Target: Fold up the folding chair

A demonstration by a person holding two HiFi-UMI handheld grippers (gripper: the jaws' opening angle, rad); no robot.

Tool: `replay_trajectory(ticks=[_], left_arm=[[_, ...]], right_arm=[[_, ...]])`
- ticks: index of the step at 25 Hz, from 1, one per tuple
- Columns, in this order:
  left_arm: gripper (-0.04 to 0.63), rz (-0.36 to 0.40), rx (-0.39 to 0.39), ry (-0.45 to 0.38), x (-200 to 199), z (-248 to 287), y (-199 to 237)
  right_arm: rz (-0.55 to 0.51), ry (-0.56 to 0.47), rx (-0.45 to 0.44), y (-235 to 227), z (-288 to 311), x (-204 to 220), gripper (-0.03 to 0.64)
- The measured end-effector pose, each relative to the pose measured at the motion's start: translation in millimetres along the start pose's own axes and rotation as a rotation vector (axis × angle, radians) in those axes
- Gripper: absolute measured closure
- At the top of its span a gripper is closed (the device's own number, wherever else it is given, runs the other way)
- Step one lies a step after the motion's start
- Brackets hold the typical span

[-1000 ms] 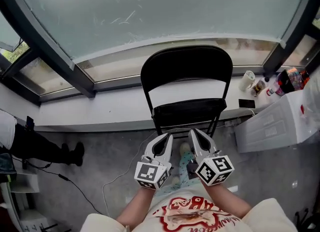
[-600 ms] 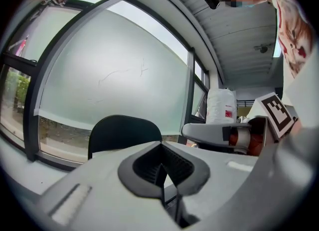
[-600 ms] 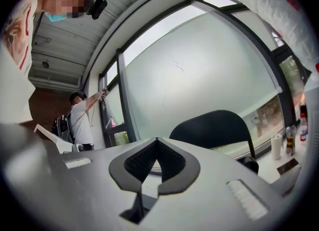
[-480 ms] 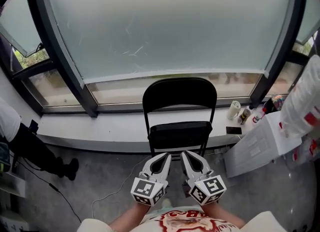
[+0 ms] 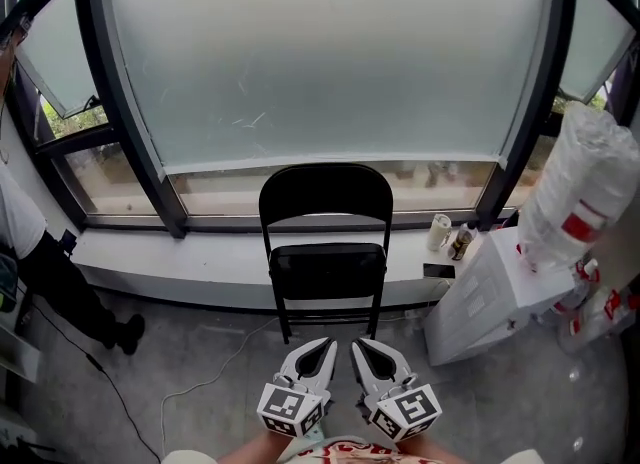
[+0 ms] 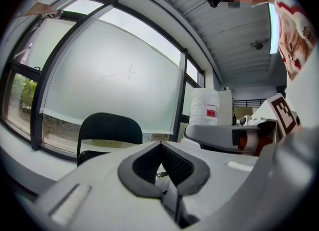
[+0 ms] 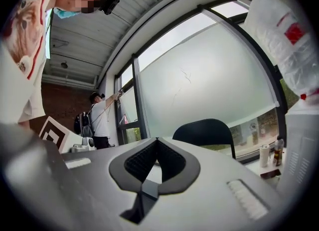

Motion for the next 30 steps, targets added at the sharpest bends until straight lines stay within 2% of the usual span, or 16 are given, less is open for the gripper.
replay_trajectory(ticks=[3, 7, 11, 15, 22, 30], left_arm=[[0.594, -0.039, -0.013, -0.007, 19, -17, -53], [0.594, -0.04, -0.059, -0.008, 45, -42, -113], [0.594, -0.031, -0.1, 0.003, 56, -72, -150], [0.594, 0.029, -0.125, -0.024, 55, -96, -168], [0.594, 0.014, -0.095, -0.061, 57, -141, -190], [0.594, 0.001, -0.093, -0.012, 94, -253, -202]], right_arm=[[-0.007, 0.013, -0.024, 5, -49, 11, 0.595], [-0.024, 0.029, -0.07, 14, -108, 24, 0.595], [0.034, 0.054, -0.102, 22, -144, 33, 0.597], [0.042, 0.032, -0.116, 34, -162, 30, 0.597], [0.009, 0.02, -0.119, 76, -195, 37, 0.598], [0.034, 0.027, -0.052, 177, -238, 78, 0.597]])
Point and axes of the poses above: the fingertips, and each gripper's own axes: z forward along the fingers, y to its left, x out of its underside, the point moved 10 cm from there along -z, backward along the fingers, and after that the axes turned 6 degrees about y, right-handed, at the moved point
